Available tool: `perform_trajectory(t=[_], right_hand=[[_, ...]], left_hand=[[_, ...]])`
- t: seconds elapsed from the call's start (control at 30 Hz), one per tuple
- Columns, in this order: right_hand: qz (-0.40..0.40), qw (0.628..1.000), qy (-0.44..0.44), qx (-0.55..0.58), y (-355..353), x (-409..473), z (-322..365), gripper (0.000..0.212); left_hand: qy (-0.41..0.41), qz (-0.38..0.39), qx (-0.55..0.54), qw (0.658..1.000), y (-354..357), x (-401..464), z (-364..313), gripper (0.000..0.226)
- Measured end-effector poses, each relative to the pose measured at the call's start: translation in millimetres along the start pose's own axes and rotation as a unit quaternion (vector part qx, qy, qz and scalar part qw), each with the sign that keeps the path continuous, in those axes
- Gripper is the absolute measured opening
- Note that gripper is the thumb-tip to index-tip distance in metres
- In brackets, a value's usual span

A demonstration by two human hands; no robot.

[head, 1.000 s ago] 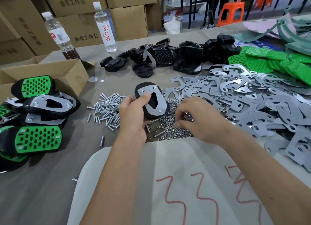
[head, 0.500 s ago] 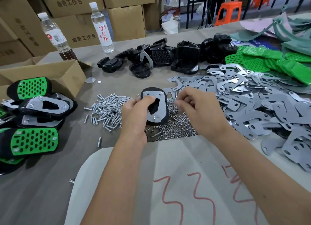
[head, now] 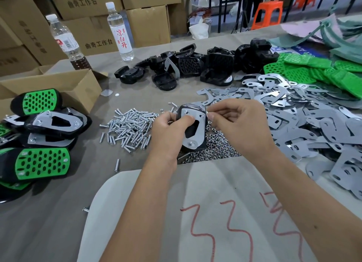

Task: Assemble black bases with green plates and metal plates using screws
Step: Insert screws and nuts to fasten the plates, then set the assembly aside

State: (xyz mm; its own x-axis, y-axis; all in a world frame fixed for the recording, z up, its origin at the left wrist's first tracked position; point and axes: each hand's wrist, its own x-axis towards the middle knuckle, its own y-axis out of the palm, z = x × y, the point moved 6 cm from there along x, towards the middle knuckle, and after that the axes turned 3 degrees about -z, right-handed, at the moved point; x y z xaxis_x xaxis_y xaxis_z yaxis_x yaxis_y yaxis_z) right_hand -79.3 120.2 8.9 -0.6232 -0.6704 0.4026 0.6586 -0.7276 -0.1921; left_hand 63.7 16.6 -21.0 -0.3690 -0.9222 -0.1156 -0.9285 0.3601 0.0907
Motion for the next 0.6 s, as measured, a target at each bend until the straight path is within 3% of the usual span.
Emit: perform_trajectory(t=[0.23,0.43,0.6], right_hand=[[-0.003,0.999,-0.028,0.031,1.2,0.0,3.9,0.017],[0.015,0.996,-0.083,-0.018,9.1,-3.0,7.5,0.013],[-0.026,0.996,-0.08,0.029,1.4,-1.0,7.8,0.015]], left_hand=[[0.003,0.019,0.008,1.0,4.0,-3.7,-2.6,0.027],[-0.005,0.038,-0.015,0.999,8.3,-6.9,-5.4,0.036],[-0.015,0.038,-0.009,0.999,6.0,-5.5,-5.2,0.033]])
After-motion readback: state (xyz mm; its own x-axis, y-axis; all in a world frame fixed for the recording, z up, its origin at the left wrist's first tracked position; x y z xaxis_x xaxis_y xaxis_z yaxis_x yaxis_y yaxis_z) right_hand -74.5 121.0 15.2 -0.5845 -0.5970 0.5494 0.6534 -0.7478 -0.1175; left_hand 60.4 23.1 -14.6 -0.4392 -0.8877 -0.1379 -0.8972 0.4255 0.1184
